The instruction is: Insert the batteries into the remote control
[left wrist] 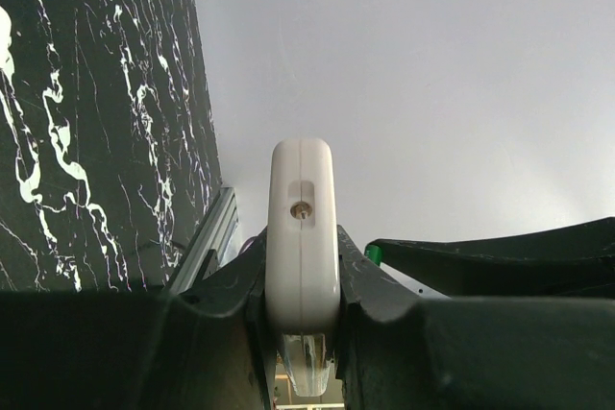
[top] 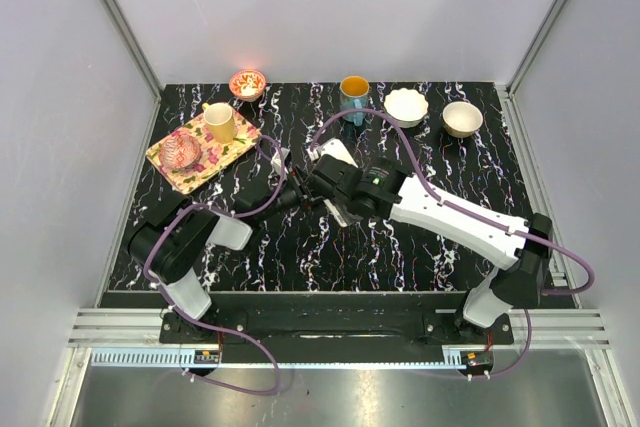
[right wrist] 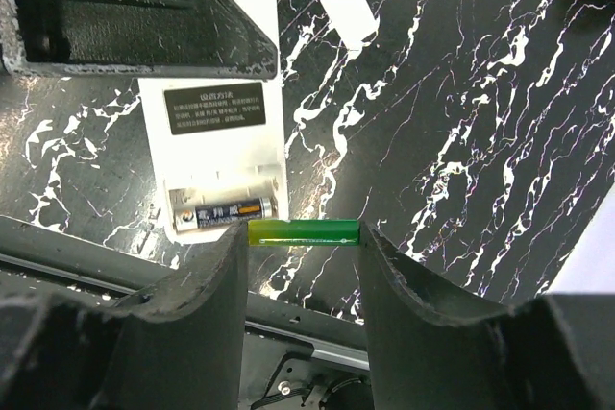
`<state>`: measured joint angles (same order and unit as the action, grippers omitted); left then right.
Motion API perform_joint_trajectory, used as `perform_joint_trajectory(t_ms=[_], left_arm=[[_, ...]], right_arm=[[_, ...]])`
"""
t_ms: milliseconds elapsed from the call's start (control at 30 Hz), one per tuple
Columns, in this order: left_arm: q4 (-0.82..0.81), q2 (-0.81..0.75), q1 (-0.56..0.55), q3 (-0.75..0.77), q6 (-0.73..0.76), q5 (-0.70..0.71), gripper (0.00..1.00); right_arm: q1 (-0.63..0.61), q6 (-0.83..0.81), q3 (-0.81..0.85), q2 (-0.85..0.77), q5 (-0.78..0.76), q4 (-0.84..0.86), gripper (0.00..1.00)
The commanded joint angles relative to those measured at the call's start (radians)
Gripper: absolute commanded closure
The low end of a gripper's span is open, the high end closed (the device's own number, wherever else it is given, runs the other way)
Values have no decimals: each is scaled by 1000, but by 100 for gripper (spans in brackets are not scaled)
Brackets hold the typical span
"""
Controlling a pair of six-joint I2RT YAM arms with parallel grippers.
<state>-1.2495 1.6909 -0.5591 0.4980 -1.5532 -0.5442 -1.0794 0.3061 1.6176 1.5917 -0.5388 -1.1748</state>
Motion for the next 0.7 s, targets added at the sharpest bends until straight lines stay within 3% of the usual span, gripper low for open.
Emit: perform_joint_trajectory(t_ms=[0, 667], left_arm=[[-415, -16, -12, 34, 4, -17, 100], [-415, -27, -22, 42, 13, -17, 100]], right_arm=[[-10, -18, 48, 22, -9, 10, 100], [-17, 8, 44, 34, 72, -11, 100]])
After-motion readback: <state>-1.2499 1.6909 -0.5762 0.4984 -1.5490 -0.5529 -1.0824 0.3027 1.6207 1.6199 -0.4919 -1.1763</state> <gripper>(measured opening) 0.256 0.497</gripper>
